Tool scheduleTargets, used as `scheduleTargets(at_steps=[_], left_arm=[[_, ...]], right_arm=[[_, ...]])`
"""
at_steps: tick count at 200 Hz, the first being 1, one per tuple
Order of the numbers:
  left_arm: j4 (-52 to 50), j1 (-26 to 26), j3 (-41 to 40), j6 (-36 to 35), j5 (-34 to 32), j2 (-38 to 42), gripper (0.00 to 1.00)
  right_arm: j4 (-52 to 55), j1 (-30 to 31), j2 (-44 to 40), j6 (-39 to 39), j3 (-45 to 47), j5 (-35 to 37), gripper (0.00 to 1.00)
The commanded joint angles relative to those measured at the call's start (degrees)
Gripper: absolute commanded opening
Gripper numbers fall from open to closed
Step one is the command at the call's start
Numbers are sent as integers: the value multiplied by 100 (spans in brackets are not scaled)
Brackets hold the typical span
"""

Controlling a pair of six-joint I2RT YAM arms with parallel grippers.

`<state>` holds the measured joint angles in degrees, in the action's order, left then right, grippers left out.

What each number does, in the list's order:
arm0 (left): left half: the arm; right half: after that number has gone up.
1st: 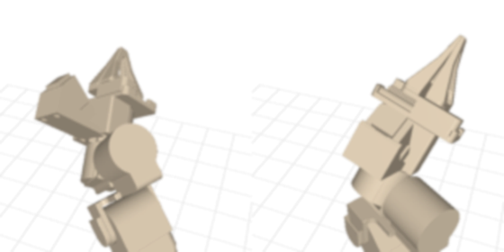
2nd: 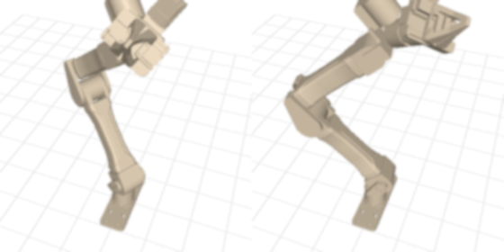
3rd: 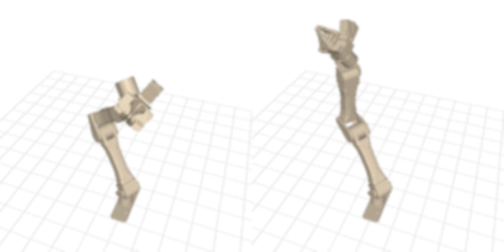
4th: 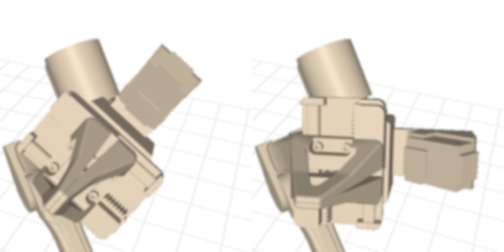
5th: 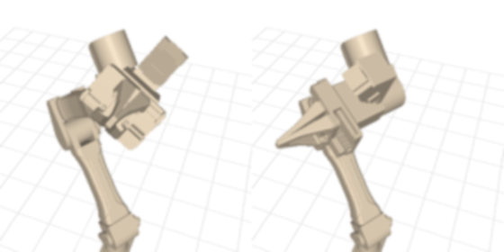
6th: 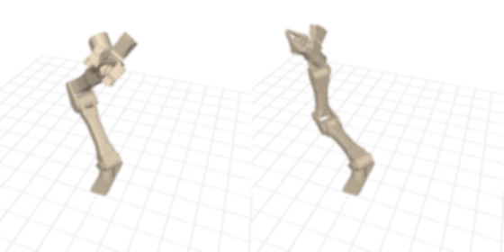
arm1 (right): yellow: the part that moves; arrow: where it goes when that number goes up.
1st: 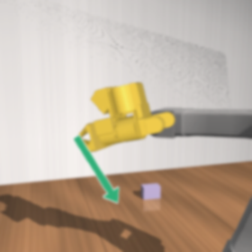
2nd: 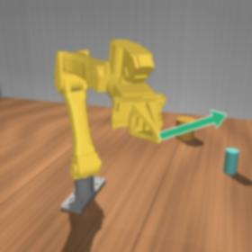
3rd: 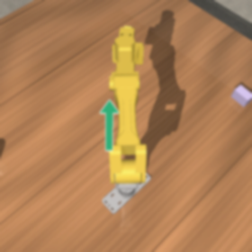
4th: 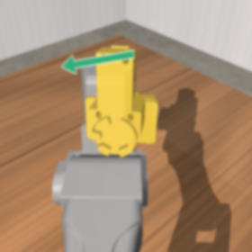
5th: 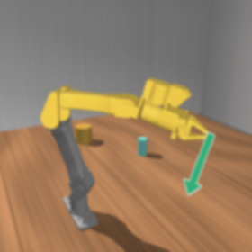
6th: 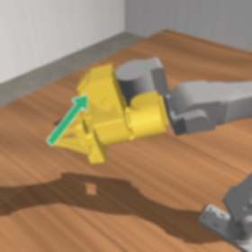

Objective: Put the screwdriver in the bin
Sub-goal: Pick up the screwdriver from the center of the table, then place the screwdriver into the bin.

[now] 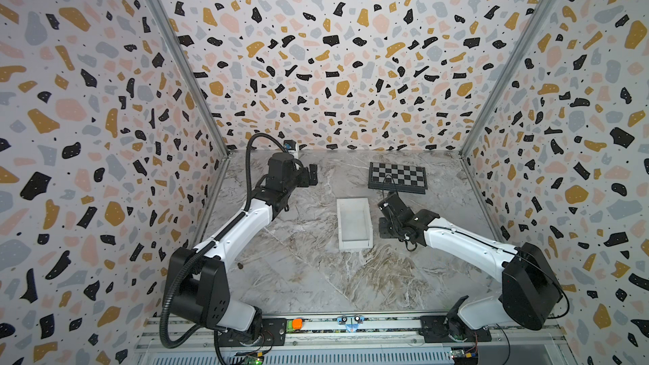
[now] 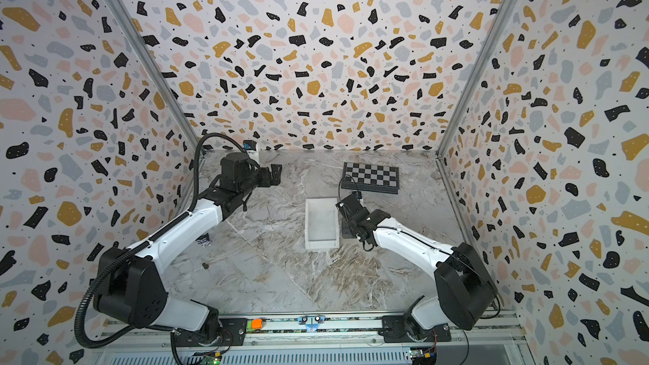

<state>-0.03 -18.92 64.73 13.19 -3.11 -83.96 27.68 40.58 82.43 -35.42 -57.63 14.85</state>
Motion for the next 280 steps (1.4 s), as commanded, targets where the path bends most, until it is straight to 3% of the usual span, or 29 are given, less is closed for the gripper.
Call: scheduleTargets(at_steps=[1,52,103,209,280], left_arm=[[55,30,-82,-66,-141,217,100],[75,55,-146,-78,-384,221,100],[75,81,-164,-97,-489,236,100],[43,90,-146,-111,-430,236,100],[8,99,-120,-139,-427,226,100]], right_arm=[[192,74,-73,207,-543,63,2],[94,531,718,360,-1427,-56,4],[-244,892,1255,273,-1305,-314,6],[-531,951,2104,334,-1282,-299,10],[-579,948,2400,392,-1420,-248,19]])
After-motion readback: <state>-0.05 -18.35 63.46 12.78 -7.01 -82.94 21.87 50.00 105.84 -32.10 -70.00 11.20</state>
